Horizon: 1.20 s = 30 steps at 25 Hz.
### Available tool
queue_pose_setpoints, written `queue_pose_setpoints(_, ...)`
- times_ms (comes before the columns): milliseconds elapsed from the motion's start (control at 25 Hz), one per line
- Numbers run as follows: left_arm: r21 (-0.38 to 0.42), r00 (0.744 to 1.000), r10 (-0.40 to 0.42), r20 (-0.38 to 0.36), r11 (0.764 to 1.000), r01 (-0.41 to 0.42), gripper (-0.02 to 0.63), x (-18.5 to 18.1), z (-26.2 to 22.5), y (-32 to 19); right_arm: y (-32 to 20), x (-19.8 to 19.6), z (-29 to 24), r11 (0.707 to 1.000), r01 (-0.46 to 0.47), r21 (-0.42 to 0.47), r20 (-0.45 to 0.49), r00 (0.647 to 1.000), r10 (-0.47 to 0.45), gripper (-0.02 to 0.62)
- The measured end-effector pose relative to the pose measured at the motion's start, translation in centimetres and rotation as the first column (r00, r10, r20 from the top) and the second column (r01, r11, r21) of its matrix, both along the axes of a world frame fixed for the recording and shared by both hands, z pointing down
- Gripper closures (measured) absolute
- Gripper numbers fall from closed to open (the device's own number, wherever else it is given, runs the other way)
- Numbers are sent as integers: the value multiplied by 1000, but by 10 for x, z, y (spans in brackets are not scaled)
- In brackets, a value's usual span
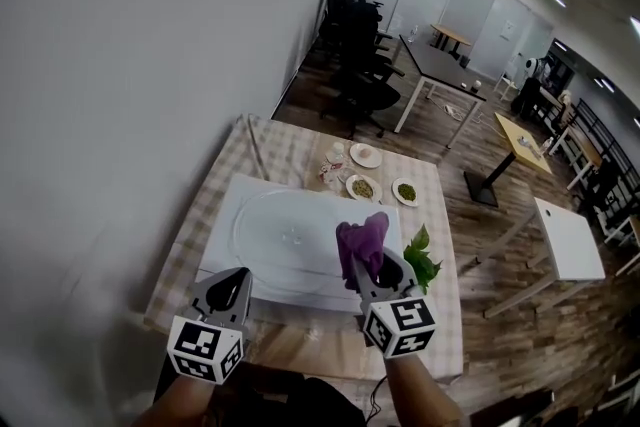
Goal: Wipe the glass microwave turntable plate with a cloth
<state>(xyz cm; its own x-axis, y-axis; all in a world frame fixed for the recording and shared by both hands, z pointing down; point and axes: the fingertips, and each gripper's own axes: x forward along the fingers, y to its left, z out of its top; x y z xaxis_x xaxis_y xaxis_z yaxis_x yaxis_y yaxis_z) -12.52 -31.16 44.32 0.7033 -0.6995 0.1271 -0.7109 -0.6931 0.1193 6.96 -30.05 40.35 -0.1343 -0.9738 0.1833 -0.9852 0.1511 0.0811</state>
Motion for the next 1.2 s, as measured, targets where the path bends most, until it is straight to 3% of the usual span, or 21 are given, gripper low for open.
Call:
queue_pose_setpoints(240, -23, 997, -29, 73, 999, 31, 597, 3, 18, -25, -35, 9, 15, 999, 20, -35, 0, 1000, -20, 483)
queue_pose_setpoints(440, -47, 988, 4, 152, 999, 3, 597, 11, 26, -35, -65, 23, 24, 995, 34, -92, -34, 999, -37, 483)
queue_pose_setpoints(720, -73, 987, 26, 157, 997, -15, 597, 19, 33, -42, -100, 34, 48, 976, 62, -208, -84, 993, -81, 483)
queue_pose_setpoints(1200, -85, 988, 39, 146, 996, -27, 597, 25, 37, -43, -126, 33, 87, 919, 119, -376, -168, 967, -194, 482)
